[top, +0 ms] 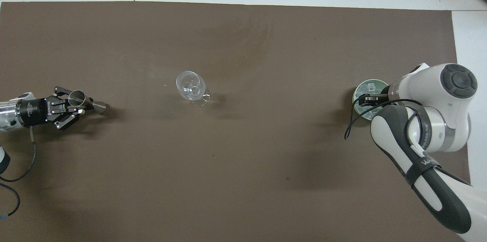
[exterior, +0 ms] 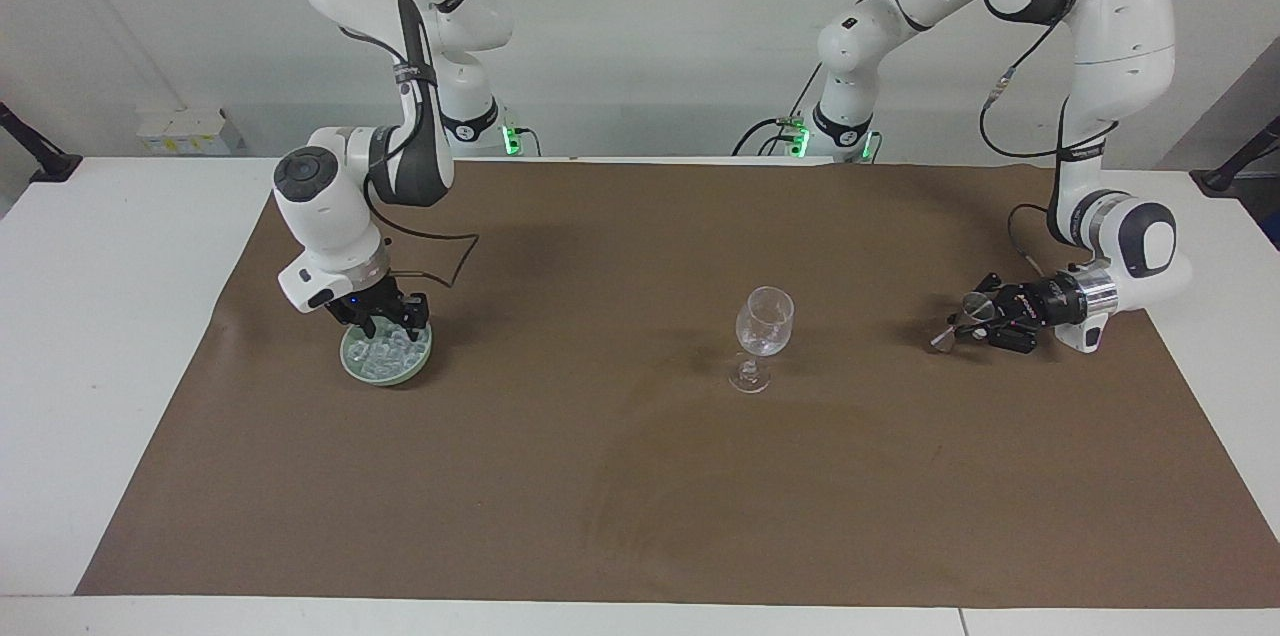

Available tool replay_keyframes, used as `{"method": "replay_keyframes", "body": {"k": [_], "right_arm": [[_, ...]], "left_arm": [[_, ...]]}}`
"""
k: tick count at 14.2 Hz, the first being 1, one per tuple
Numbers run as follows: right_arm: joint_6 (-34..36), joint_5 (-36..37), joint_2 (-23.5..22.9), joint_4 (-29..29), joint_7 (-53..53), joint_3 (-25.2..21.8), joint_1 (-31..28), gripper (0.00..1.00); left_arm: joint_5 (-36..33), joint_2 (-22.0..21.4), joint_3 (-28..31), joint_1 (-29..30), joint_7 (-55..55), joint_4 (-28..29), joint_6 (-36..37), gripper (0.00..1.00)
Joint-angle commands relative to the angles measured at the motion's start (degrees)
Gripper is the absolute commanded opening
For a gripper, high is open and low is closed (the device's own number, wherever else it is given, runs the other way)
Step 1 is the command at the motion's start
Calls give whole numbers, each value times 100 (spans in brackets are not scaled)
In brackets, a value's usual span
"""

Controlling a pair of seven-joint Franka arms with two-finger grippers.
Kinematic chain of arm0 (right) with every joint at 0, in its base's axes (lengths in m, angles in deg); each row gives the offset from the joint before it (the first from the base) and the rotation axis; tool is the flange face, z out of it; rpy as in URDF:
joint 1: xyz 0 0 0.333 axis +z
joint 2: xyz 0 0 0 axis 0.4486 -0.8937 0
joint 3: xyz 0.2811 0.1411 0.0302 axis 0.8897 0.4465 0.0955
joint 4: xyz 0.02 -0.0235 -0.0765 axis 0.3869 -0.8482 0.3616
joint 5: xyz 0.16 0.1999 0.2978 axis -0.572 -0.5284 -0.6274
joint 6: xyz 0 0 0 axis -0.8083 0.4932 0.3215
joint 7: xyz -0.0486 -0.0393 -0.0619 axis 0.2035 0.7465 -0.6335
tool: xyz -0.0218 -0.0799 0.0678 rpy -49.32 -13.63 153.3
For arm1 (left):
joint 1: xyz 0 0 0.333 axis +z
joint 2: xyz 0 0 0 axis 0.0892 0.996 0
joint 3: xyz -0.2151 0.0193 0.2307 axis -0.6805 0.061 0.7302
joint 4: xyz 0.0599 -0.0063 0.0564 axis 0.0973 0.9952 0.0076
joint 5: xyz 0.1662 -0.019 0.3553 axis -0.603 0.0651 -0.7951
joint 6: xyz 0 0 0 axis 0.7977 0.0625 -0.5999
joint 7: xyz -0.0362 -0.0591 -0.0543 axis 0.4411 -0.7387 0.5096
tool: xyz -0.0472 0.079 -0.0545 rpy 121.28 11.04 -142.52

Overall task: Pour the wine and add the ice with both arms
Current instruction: 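Grasp an ice cube from the green-rimmed dish with the right gripper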

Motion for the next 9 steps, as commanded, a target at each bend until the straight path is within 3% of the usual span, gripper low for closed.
{"method": "replay_keyframes", "body": {"k": [1, 5, 7, 9], "right_arm": [[-216, -27, 20, -149, -28, 23, -23, 66], [-260, -35, 38, -246, -98, 23, -23, 60], [-260, -27, 47, -281, -99, 23, -23, 41], [-251, -27, 47, -264, -107, 23, -23, 0]], "left_arm": [[-103, 225, -8, 4, 130, -196, 116, 0], [-103, 340, -8, 22, 138, -249, 125, 0], [-103, 340, -8, 13, 147, -258, 125, 0], [-103, 340, -8, 13, 147, -258, 116, 0]]}}
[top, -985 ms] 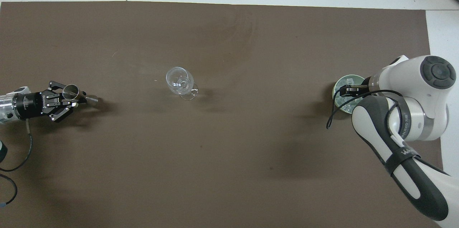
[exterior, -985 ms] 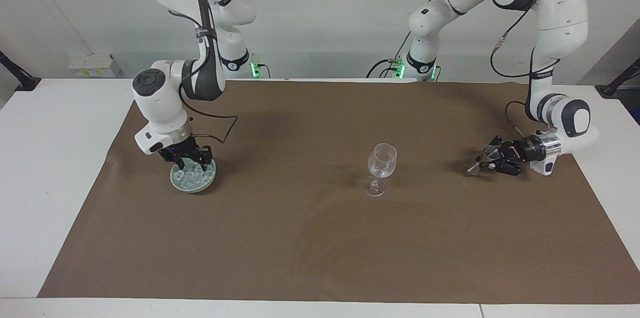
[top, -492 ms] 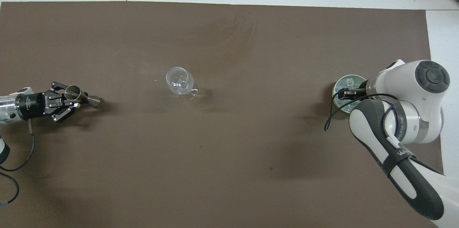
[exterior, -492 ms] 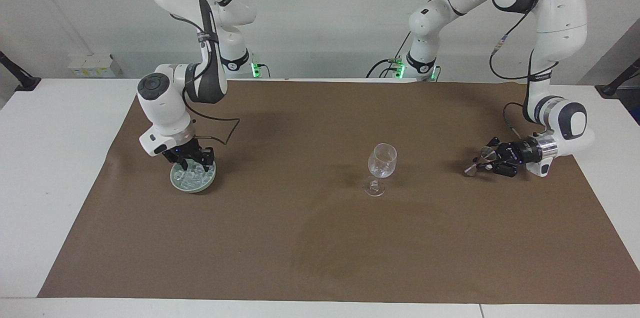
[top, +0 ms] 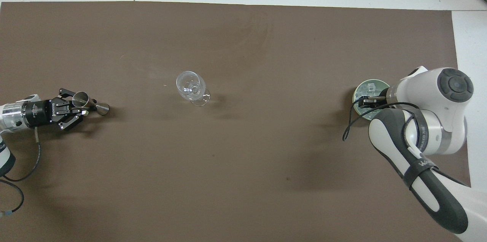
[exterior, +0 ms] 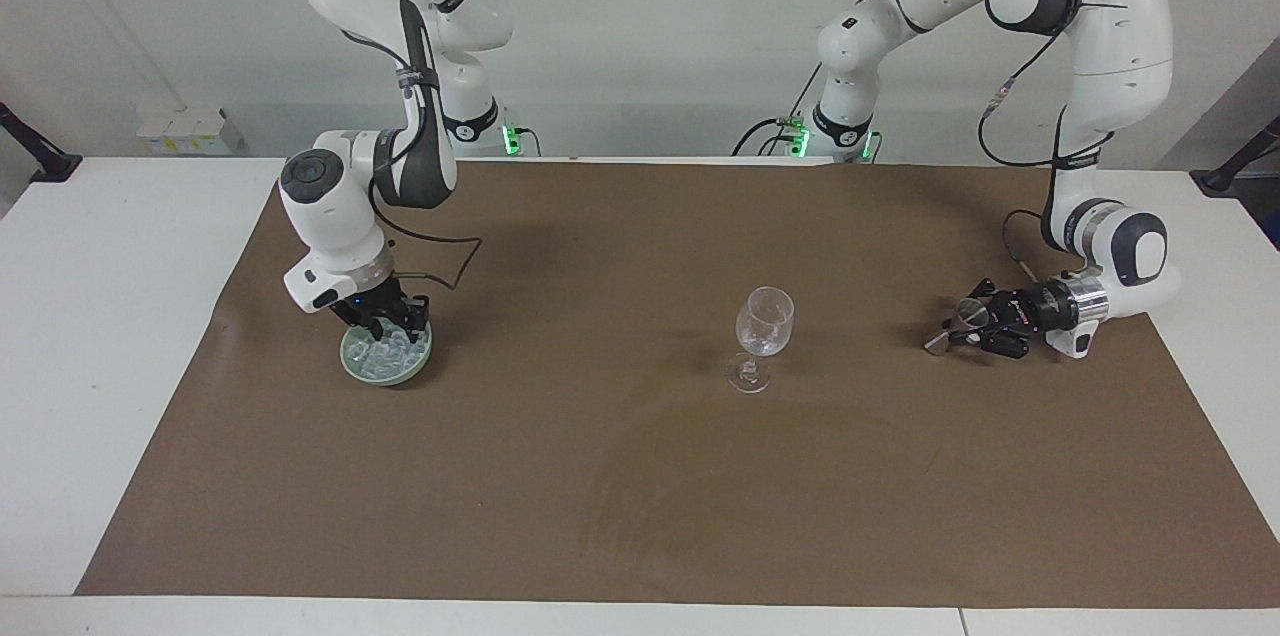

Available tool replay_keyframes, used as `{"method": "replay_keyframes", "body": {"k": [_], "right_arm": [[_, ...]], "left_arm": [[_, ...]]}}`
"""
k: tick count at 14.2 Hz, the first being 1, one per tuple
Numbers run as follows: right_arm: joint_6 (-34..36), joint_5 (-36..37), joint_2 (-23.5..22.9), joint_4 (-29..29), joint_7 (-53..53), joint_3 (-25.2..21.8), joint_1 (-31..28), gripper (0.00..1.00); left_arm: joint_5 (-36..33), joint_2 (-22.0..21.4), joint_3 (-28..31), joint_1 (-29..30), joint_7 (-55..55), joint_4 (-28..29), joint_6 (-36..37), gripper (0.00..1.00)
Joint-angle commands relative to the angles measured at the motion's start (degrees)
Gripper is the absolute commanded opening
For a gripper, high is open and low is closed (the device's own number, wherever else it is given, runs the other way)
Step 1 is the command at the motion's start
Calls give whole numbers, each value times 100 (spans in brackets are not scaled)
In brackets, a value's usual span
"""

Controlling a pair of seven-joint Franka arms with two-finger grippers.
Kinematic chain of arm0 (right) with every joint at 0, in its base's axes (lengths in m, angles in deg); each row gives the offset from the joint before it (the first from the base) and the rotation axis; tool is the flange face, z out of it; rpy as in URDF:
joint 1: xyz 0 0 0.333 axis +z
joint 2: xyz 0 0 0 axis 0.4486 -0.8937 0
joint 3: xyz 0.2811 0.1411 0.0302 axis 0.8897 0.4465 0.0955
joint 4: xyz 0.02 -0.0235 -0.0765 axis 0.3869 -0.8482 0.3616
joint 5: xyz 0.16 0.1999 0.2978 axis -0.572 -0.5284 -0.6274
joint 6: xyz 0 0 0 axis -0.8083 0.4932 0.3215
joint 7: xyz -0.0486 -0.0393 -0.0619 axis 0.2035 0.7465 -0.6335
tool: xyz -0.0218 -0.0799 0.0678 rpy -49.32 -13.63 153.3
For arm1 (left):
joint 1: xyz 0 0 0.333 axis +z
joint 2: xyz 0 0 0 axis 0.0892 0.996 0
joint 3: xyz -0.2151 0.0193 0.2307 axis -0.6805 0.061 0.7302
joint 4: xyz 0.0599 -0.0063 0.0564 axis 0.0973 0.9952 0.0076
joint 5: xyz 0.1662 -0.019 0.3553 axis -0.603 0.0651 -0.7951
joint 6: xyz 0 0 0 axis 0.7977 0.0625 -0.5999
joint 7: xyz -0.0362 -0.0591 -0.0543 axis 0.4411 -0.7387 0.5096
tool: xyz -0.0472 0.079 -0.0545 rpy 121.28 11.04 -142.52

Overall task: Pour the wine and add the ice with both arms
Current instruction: 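Grasp an ice cube from the green-rimmed dish with the right gripper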

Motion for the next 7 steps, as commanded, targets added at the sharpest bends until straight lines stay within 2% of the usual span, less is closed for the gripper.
{"method": "replay_keyframes", "body": {"k": [1, 7], "right_arm": [[-134, -20, 38, -71, -87, 22, -37, 0], [-12, -29, 494, 79, -404, 40, 24, 0]], "left_arm": [[-103, 118, -8, 4, 141, -180, 97, 1], [-103, 118, -8, -5, 352, -276, 115, 2]]}}
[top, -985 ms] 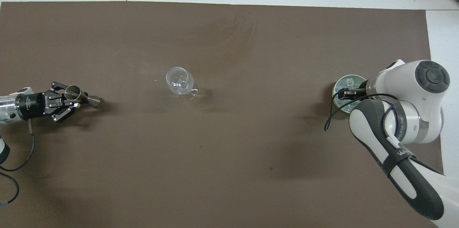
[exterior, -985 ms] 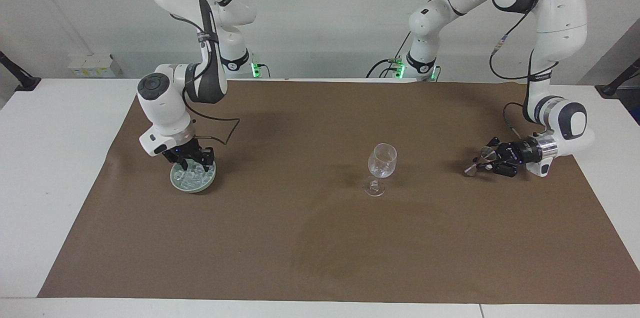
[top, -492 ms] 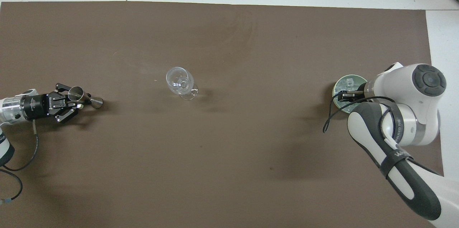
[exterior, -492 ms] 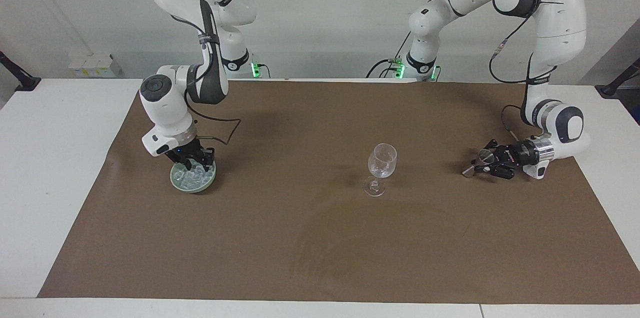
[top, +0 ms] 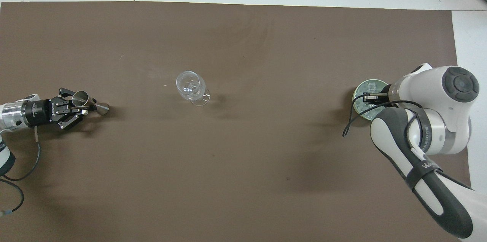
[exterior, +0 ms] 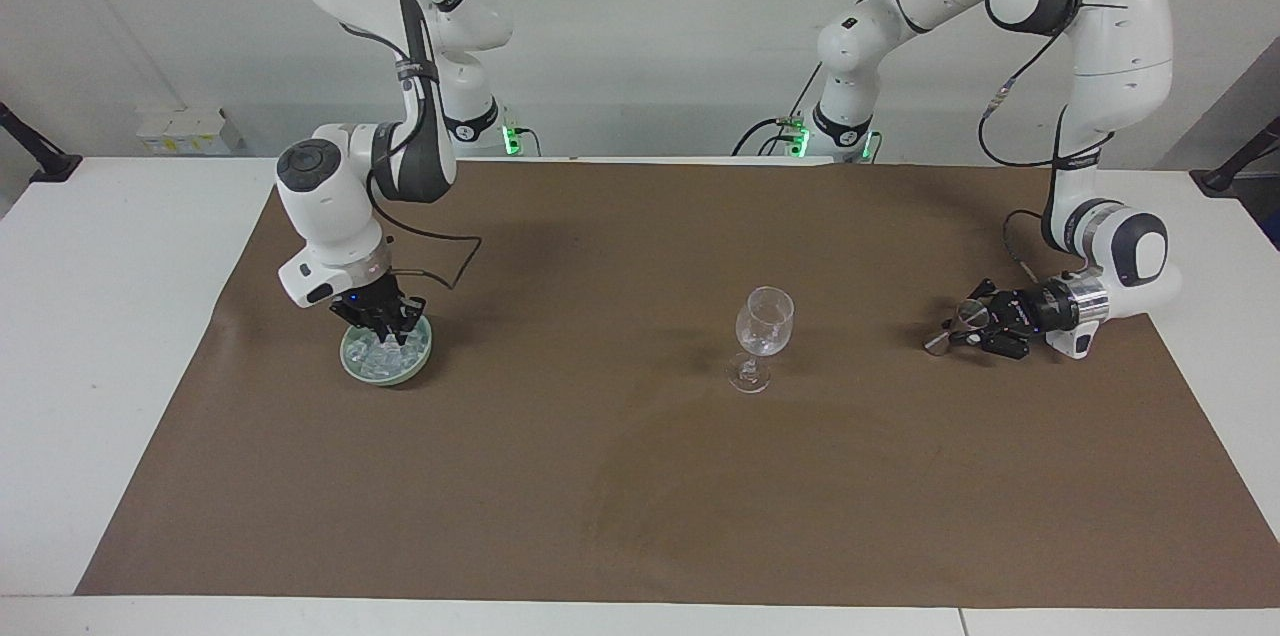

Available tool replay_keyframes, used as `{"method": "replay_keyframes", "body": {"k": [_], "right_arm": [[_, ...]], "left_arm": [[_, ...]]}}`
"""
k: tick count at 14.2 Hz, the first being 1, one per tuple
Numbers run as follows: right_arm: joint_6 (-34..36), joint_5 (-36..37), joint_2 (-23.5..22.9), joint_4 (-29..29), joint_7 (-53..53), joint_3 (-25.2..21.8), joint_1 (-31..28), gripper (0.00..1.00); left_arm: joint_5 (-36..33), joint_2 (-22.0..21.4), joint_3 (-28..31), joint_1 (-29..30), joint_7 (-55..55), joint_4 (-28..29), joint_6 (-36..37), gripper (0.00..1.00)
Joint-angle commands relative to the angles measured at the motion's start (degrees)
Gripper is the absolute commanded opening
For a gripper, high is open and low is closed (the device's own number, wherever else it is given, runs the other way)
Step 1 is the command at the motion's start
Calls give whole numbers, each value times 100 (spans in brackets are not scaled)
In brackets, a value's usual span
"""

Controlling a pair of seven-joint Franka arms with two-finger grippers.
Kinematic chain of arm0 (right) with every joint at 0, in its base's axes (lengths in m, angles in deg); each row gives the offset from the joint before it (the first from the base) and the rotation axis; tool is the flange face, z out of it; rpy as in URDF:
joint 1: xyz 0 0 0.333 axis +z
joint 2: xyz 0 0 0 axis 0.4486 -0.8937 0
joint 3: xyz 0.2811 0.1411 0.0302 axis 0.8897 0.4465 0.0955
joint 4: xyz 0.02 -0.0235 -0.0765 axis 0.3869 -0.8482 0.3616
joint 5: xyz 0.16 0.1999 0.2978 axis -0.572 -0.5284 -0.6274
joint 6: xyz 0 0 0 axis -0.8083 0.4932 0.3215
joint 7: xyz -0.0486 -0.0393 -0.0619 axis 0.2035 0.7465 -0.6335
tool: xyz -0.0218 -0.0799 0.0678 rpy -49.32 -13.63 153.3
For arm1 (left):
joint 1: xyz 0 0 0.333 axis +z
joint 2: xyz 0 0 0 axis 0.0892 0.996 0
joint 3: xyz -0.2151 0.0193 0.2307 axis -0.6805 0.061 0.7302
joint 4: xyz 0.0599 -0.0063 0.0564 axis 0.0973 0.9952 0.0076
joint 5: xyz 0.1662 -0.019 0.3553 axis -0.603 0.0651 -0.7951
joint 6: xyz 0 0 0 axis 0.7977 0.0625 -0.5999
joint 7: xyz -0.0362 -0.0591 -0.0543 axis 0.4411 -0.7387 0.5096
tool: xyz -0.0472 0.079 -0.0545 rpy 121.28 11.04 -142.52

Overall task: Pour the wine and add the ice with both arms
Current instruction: 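Grasp an ice cube from the green-rimmed dish with the right gripper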

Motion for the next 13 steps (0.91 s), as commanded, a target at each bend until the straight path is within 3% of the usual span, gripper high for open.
{"method": "replay_keyframes", "body": {"k": [1, 4, 5, 7, 13], "right_arm": [[76, -27, 364, -30, -156, 45, 9, 0], [146, -79, 706, 31, -217, 185, 18, 0], [199, -254, 759, 136, -287, 325, 18, 0], [261, -719, 743, 390, -401, 571, 18, 0], [-643, -1345, 374, 997, -2560, 2064, 27, 0]], "left_arm": [[-103, 115, -5, -4, 229, -241, 115, 2], [-112, 115, -5, -12, 220, -250, 106, 12], [-112, 115, -5, -13, 211, -241, 106, 18], [-112, 124, -5, -13, 176, -241, 97, 21], [-147, 141, -5, -56, 150, -241, 79, 26]]}}
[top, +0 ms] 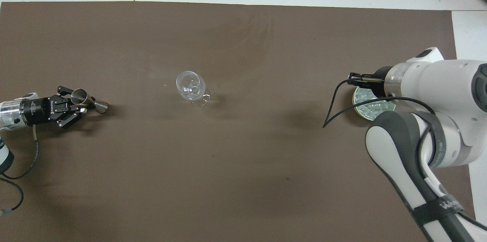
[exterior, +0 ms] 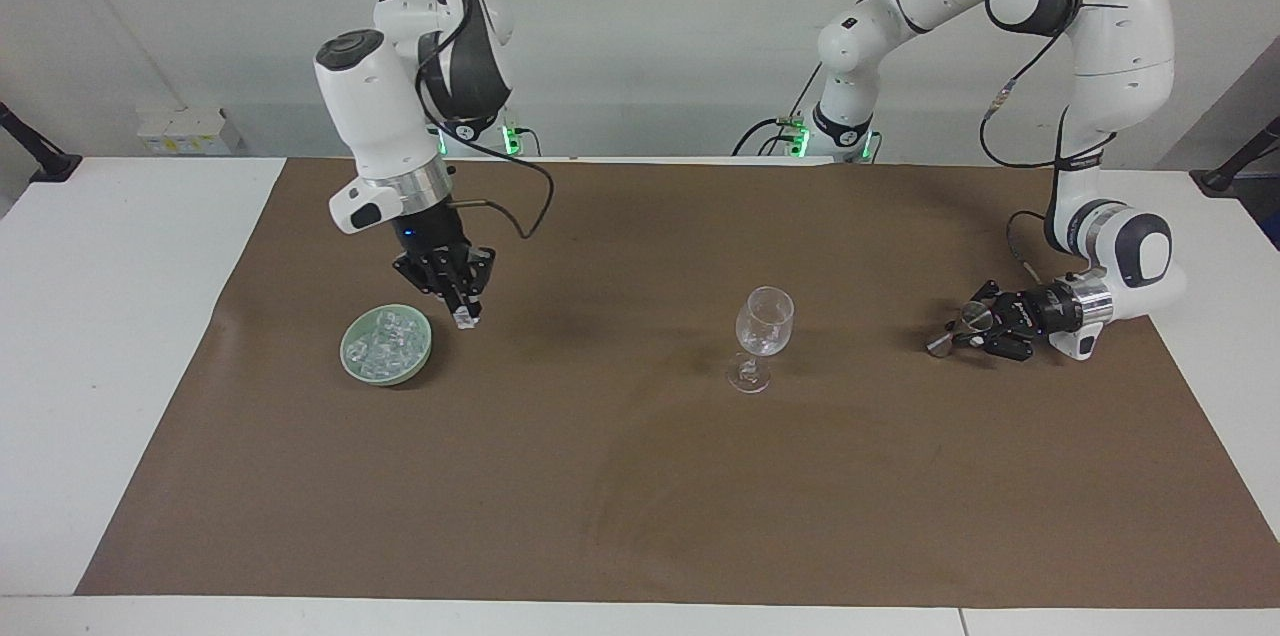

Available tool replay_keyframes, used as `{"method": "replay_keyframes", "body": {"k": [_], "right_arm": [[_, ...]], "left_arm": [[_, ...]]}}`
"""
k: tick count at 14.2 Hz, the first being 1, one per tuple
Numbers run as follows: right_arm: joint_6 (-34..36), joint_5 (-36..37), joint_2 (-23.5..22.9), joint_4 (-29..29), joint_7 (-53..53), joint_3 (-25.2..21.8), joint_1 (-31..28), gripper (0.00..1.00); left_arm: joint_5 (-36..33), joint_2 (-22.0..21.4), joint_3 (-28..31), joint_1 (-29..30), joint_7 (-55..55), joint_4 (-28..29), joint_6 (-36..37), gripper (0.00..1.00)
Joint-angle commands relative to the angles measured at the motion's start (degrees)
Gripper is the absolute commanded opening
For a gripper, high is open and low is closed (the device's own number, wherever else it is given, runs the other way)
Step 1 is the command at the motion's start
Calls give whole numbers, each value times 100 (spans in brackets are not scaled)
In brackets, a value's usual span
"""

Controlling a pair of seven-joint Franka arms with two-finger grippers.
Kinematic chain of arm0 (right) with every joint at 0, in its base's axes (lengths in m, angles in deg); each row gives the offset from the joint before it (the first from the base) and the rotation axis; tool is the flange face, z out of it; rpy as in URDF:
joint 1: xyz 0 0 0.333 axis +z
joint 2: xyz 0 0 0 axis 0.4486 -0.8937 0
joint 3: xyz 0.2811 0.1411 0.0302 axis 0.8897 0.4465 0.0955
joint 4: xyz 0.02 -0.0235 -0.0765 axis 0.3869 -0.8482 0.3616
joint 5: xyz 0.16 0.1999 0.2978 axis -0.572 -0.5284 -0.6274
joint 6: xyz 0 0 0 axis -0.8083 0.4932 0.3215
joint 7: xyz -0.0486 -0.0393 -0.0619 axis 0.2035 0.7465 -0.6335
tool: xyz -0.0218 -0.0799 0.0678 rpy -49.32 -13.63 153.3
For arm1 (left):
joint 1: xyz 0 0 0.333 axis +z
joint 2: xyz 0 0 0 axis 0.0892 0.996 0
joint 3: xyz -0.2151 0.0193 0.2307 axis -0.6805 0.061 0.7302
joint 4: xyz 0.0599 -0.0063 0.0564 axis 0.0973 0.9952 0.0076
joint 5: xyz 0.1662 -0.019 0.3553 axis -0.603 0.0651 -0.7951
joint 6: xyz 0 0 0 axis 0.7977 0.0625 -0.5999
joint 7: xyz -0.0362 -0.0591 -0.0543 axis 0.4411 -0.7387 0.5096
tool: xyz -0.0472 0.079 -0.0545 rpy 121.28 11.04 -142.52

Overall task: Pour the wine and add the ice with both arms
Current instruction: 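Grasp an ice cube from the green-rimmed dish with the right gripper, then carry the ice cube over the wine glass with the right gripper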

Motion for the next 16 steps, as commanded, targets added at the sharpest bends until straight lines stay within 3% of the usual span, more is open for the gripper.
{"method": "replay_keyframes", "body": {"k": [1, 3, 7, 10, 11, 16], "right_arm": [[-449, -185, -382, 550, -1082, 752, -53, 0], [-836, -185, -602, 780, -1393, 1017, 113, 0], [-1497, -176, -936, 1104, -1586, 1018, 746, 0], [-1471, -167, -1077, 1361, -1735, 1018, 1063, 0], [-1488, -124, -1121, 1361, -1858, 1009, 1229, 0], [-1733, 237, -1552, 1396, -2069, 983, 1591, 0]], "left_arm": [[-130, 119, 5, -48, 67, -171, 81, 26], [-130, 119, 5, -56, 58, -171, 72, 27], [-139, 119, 5, -56, 67, -171, 72, 36], [-201, 119, 5, -56, 67, -180, 81, 56], [-209, 119, 5, -48, 76, -180, 90, 69], [-394, 75, 5, -48, 137, -303, 151, 87]]}}
